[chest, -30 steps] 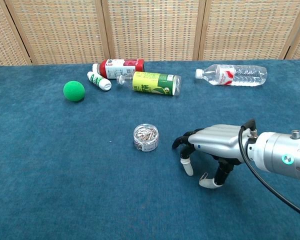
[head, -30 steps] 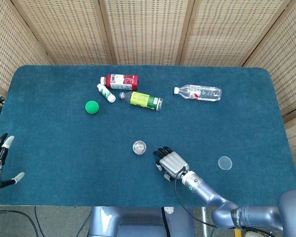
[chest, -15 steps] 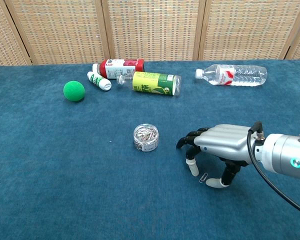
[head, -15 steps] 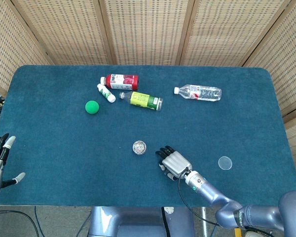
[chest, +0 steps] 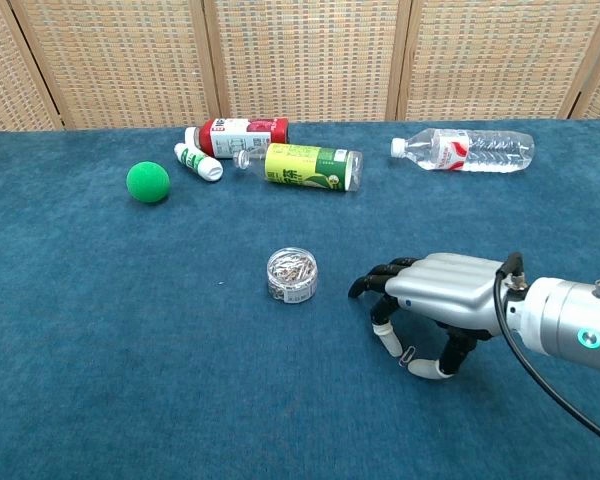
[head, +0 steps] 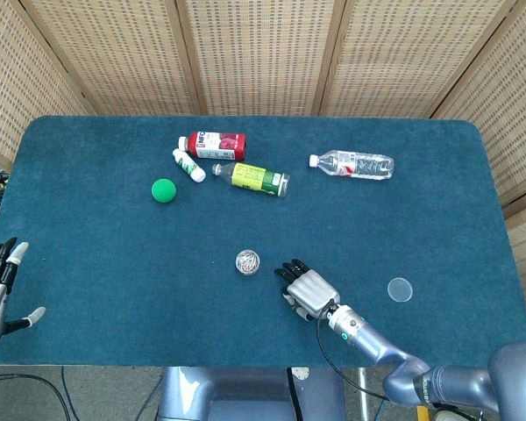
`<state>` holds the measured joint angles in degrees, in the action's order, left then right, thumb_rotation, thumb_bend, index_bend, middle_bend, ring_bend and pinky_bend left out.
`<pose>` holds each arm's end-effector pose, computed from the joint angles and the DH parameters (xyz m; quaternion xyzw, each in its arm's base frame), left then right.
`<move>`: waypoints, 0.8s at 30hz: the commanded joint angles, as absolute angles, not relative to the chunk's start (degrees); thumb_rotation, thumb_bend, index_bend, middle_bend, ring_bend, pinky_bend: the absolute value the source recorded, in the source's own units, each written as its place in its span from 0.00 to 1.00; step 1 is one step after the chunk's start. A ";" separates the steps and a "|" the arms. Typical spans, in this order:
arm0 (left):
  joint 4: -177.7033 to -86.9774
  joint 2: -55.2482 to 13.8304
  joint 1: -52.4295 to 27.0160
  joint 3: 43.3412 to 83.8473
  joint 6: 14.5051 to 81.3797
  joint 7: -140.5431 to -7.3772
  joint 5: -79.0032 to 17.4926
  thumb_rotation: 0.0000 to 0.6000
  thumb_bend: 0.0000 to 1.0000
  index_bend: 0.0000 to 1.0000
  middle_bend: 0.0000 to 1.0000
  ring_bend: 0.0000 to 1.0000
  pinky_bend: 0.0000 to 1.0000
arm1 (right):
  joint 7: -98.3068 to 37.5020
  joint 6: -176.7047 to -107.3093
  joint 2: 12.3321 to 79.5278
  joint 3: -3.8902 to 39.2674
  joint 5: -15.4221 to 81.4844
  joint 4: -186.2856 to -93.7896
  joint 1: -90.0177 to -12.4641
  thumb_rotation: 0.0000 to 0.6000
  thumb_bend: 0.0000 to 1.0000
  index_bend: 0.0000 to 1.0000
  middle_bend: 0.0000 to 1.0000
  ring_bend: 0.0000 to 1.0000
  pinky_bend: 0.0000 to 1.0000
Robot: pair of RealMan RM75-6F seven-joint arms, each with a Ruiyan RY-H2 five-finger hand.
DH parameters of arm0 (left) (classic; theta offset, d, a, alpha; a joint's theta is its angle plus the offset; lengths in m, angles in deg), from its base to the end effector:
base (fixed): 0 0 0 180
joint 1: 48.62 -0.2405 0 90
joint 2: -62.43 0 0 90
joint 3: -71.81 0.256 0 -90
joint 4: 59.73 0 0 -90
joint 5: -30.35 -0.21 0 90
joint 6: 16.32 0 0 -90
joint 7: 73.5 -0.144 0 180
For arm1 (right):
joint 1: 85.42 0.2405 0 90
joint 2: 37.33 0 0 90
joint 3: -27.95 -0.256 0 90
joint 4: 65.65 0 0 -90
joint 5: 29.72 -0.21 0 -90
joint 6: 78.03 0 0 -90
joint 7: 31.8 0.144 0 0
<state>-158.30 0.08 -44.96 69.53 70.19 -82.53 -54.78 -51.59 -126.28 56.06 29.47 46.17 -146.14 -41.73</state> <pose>-0.2968 0.1711 0.1617 -0.6008 -0.3693 -0.3604 0.6105 -0.1606 -0.2865 -0.0786 0.8628 -0.2940 0.2804 0.3009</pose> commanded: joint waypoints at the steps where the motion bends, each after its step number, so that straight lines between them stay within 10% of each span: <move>1: -158.30 0.12 -44.93 69.49 70.16 -82.44 -54.74 1.00 0.00 0.00 0.00 0.00 0.00 | -51.48 -126.01 56.54 29.30 46.28 -145.64 -41.75 1.00 0.35 0.55 0.08 0.00 0.05; 24: -158.17 0.00 -44.85 69.48 69.98 -82.64 -54.56 1.00 0.00 0.00 0.00 0.00 0.00 | -51.91 -125.19 57.68 26.87 44.74 -144.18 -41.91 1.00 0.62 0.61 0.08 0.00 0.05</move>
